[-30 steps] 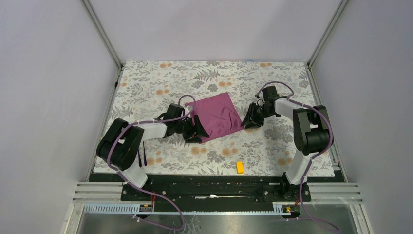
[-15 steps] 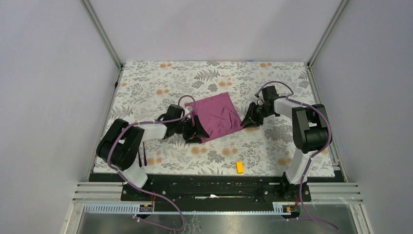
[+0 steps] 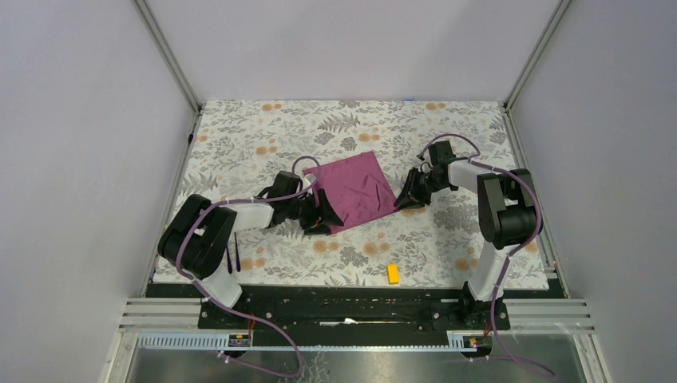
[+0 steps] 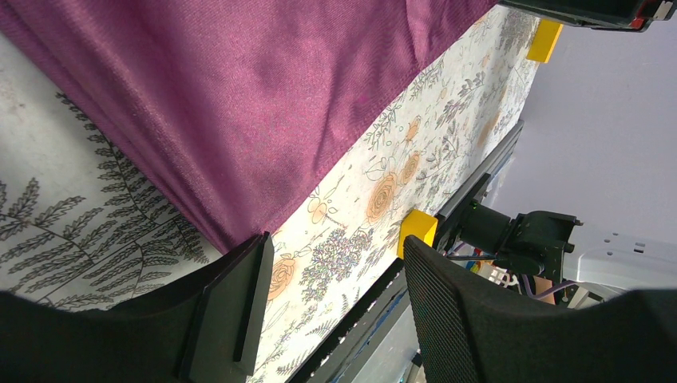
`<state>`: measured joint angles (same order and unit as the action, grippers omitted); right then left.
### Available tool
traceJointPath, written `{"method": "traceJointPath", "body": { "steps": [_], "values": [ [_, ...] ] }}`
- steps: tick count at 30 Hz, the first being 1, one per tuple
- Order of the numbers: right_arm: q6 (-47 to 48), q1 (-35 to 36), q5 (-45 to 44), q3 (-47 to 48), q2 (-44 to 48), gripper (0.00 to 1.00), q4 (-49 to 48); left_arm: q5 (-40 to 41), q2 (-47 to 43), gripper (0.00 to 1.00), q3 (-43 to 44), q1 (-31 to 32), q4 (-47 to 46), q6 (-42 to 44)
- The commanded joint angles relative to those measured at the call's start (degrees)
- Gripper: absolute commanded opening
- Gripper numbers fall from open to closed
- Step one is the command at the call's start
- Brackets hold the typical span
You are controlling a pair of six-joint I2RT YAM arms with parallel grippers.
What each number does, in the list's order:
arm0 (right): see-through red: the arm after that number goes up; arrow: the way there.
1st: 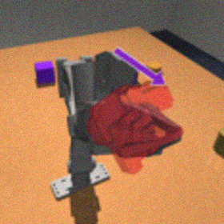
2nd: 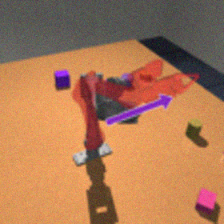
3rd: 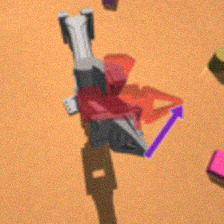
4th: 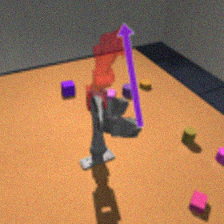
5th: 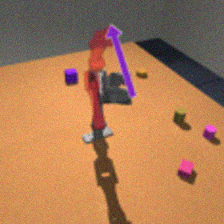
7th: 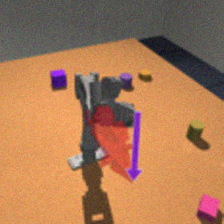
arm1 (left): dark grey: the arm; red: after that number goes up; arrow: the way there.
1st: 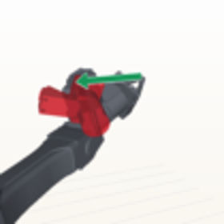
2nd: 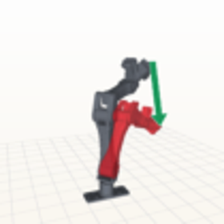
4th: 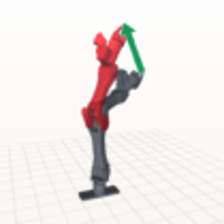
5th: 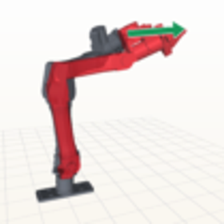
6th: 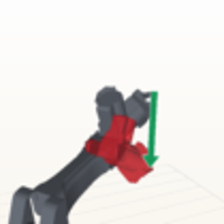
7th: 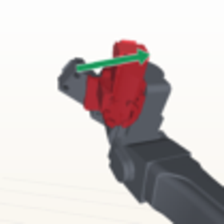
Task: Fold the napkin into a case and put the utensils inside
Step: Smooth out the square-folded napkin at the center of the board, then fold the top corner of the square-folded napkin at the center of the board.
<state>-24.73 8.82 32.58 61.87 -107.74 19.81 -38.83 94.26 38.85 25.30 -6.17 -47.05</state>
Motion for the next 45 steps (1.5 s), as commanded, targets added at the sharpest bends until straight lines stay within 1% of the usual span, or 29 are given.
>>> {"method": "traceJointPath", "body": {
  "steps": [1, 6, 12, 18, 21, 24, 25, 28, 37, 45],
  "values": [
    [0.0, -0.4, 0.7, 2.4, 2.6, 0.33, 0.3, 0.2, 0.5, 0.66, -0.7, 0.4, -2.3, -0.1],
    [0.6, -0.4, 0.2, 2.8, 2.8, 0.36, 1.0, 0.2, 0.6, 0.66, -0.8, 0.4, -2.5, -0.1],
    [0.6, -0.5, 0.6, 3.0, 2.5, 0.36, 1.0, 0.2, 0.7, 0.66, -0.8, 0.4, -2.5, -0.2],
    [0.4, -0.4, 1.2, 2.6, 2.1, 0.30, 0.7, 0.1, 0.8, 0.66, -1.0, 0.5, -2.9, -0.2],
    [0.4, -0.5, 1.7, 2.6, 2.0, 0.22, 0.5, 0.0, 1.1, 0.66, -1.0, 0.5, -3.0, -0.3],
    [0.4, -0.4, 1.7, 2.4, 2.3, 0.21, 0.6, 0.0, 1.2, 0.66, -1.0, 0.5, -3.2, -0.3],
    [0.3, -0.5, 1.9, 2.3, 2.5, 0.21, 0.6, 0.0, 1.3, 0.66, -1.0, 0.5, -3.2, -0.3],
    [0.5, -0.5, 1.8, 2.4, 3.3, 0.26, 1.1, -0.1, 1.5, 0.66, -0.9, 0.5, -3.1, -0.3],
    [1.0, -0.5, 2.0, 2.5, 4.6, 0.26, 2.2, -0.2, 1.9, 0.66, -0.8, 0.5, -3.2, -0.2],
    [0.2, -0.4, 3.1, 2.5, 2.4, 0.29, 0.8, -0.3, 2.3, 0.66, -0.7, 0.5, -3.2, -0.3]
  ]
}}
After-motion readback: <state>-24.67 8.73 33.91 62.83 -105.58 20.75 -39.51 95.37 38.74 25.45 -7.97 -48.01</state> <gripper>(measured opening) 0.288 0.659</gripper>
